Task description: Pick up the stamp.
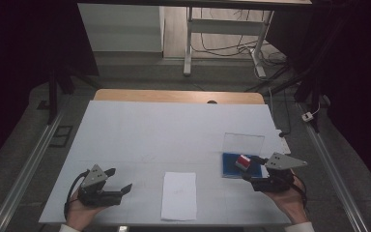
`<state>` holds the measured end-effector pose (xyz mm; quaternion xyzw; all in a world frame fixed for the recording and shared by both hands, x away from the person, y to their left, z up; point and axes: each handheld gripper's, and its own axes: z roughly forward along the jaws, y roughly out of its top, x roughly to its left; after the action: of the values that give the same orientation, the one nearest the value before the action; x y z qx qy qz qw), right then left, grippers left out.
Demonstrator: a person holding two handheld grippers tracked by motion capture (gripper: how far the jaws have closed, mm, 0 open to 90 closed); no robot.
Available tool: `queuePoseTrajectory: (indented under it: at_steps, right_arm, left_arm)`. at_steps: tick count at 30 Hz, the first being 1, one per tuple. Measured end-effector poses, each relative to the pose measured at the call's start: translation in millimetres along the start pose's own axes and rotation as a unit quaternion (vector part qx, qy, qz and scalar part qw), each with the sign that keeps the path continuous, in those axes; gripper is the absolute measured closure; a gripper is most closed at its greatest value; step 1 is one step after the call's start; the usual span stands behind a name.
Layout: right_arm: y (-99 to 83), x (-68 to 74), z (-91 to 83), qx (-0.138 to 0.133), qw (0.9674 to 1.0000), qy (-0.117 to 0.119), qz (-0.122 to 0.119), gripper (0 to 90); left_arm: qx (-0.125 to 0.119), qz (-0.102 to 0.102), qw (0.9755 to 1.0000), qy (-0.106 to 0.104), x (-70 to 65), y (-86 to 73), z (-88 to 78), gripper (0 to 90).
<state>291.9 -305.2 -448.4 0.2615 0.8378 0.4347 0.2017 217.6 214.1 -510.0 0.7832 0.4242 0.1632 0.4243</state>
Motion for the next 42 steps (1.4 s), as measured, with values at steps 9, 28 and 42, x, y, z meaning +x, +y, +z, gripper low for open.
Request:
queuePoseTrajectory:
  at_steps: [9, 28, 42]
  right_arm:
    - [6.5, -14.5, 7.0, 0.040, 0.9992, 0.000, 0.004, 29.5]
    - [10.1, -45.6, 41.1, 0.106, 0.9944, 0.002, 0.005, 35.9]
    - [5.4, -43.9, 49.5, 0.122, 0.9926, -0.007, -0.002, 49.9]
  left_arm:
    - [-0.001, -0.003, 1.0000, 0.002, 1.5, -0.3, -0.5, 16.8]
    - [0.002, -0.005, 1.0000, 0.003, 2.0, -0.7, 1.1, 16.9]
    - [0.007, -0.002, 1.0000, 0.003, 2.6, -1.4, 1.6, 16.8]
